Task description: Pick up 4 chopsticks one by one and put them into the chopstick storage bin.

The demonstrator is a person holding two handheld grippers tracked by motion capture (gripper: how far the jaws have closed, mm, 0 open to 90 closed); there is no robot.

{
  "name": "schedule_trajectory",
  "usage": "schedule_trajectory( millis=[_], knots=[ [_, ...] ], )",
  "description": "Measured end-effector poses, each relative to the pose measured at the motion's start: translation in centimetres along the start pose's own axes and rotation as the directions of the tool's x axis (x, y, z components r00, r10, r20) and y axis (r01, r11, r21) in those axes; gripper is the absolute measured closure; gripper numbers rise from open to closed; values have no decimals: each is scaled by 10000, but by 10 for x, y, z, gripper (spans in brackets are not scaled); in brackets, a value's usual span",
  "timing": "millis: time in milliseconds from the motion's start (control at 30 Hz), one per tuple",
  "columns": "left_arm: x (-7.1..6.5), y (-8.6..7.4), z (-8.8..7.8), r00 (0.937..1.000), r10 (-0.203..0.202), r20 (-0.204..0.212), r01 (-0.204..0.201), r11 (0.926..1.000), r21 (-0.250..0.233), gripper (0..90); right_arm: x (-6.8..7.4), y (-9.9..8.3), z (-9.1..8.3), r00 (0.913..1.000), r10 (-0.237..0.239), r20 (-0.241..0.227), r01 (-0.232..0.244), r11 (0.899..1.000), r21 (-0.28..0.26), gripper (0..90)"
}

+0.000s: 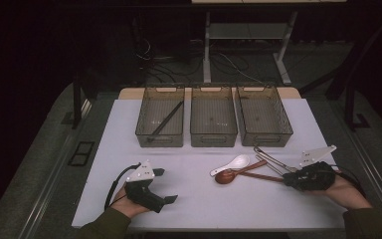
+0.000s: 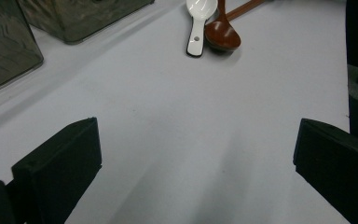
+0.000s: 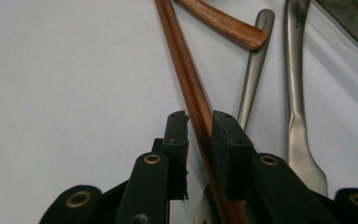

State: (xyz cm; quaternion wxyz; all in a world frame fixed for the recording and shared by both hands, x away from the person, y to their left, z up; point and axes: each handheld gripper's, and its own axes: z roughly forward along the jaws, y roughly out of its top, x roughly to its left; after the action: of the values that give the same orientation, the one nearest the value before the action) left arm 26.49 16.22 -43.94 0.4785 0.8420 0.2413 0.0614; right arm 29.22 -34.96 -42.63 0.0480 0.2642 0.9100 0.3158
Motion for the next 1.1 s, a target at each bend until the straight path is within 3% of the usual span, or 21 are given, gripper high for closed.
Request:
schedule_trajectory(
  millis=[233,667,1100],
  knots=[
    [0,0,0,10000,-9,17,9,10000,7,6,0,-1,2,9998,-132,114,131,9998,117,760],
    [0,0,0,10000,-12,36,12,10000,27,6,0,1,8,9984,-528,-203,530,9985,136,764],
    [0,0,1,10000,-21,45,20,10000,28,6,1,2,15,9942,-1032,-304,1047,9931,522,766]
  ],
)
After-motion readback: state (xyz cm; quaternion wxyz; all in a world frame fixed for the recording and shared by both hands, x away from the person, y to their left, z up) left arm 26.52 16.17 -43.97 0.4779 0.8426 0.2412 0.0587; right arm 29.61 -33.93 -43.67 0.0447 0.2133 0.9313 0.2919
